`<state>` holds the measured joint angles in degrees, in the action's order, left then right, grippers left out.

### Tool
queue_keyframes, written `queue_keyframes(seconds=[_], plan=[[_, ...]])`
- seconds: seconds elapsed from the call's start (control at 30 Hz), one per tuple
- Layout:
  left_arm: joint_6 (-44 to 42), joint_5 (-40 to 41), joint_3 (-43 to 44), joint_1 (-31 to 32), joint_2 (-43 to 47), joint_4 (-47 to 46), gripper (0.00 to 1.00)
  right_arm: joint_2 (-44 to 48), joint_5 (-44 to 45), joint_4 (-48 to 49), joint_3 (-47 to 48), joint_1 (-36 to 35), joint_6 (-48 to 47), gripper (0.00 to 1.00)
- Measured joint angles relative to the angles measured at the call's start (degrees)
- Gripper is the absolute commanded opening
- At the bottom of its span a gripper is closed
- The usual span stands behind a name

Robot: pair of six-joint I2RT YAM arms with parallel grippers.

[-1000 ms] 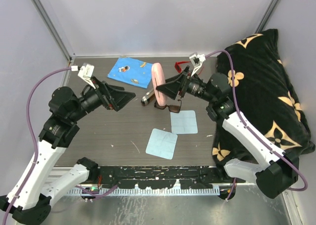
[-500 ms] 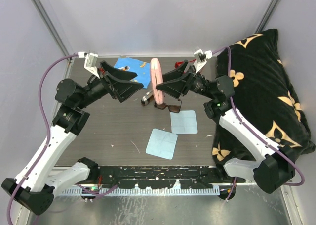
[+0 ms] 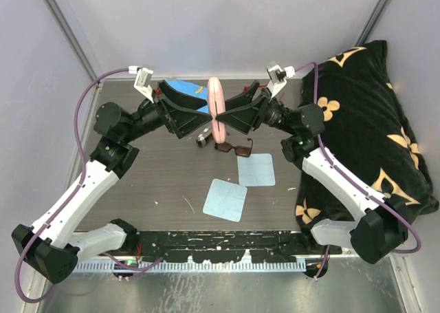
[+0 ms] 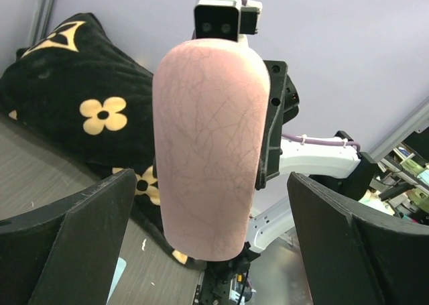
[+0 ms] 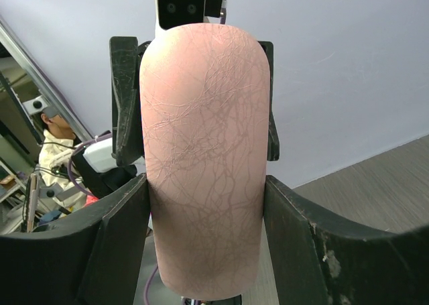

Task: Organize the sunglasses
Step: Open the sunglasses case.

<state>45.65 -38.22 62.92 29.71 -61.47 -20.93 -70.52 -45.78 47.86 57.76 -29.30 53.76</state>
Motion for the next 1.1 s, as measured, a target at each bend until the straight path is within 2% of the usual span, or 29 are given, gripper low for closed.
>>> queue_keyframes(seconds=[0.13,0.23,0.27,0.37,0.43,0.5,0.67,0.77,0.97,1.1], plan=[[0.1,-0.4,0.9,0.9,-0.1,-1.1,0.89,-0.2,0.0,0.1,0.0,-0.6,0.4,0.01],[0.0,-0.6,1.7,1.3,-0.2,-1.6,0.88,-0.5,0.0,0.6,0.3,-1.1,0.5,0.01],[0.0,-0.6,1.7,1.3,-0.2,-1.7,0.84,-0.5,0.0,0.6,0.5,-1.2,0.5,0.01],[0.0,-0.4,1.8,1.4,-0.3,-2.3,0.81,-0.5,0.0,0.9,0.9,-1.5,0.5,0.01],[0.0,-0.4,1.8,1.4,-0.4,-2.4,0.81,-0.5,0.0,1.2,0.9,-1.7,0.5,0.01],[0.0,-0.4,1.8,1.4,-0.5,-2.4,0.86,-0.6,0.0,1.4,0.9,-1.8,0.6,0.01],[0.2,-0.6,1.8,1.8,-0.7,-2.5,0.86,-1.3,-0.1,1.4,0.9,-2.9,0.8,0.01],[0.2,-0.6,1.8,1.8,-0.8,-2.5,0.78,-1.5,-0.2,1.4,0.9,-3.1,0.9,0.01],[0.1,-0.3,1.8,1.8,-0.9,-2.3,0.54,-1.5,-0.5,1.9,1.0,-3.3,1.6,0.01],[0.0,-0.2,1.8,1.8,-0.9,-2.4,0.34,-1.5,-0.5,1.8,1.2,-3.3,2.0,0.01]])
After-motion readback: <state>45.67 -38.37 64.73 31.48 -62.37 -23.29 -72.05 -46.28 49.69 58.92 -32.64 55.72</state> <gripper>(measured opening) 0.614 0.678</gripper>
